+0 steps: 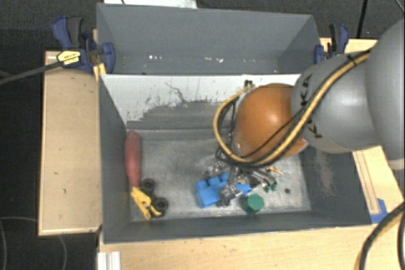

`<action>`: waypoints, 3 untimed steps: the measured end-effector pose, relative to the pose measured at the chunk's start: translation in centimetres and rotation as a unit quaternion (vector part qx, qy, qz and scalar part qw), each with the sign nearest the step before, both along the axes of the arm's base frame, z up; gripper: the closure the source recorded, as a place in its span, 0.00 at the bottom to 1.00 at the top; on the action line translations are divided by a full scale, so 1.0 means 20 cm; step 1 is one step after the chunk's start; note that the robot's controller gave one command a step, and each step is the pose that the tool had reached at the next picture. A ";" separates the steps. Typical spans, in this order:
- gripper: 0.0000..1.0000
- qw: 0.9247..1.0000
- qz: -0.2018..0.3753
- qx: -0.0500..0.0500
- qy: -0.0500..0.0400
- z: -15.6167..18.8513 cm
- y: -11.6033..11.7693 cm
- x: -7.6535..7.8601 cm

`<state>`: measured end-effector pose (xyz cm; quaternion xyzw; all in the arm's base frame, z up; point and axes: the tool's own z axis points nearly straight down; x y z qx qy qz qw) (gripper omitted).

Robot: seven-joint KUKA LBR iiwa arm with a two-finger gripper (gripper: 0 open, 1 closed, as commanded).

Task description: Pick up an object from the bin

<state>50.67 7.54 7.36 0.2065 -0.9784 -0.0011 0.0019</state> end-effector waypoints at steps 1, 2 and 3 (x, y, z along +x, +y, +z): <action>1.00 1.000 -0.001 0.000 0.000 0.00 0.00 0.00; 1.00 1.000 -0.024 0.000 -0.003 0.62 0.03 0.06; 1.00 1.000 -0.024 0.000 -0.003 0.62 0.03 0.06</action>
Offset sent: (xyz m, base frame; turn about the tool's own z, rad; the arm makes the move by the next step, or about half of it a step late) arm 0.0117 0.0052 0.1232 0.0461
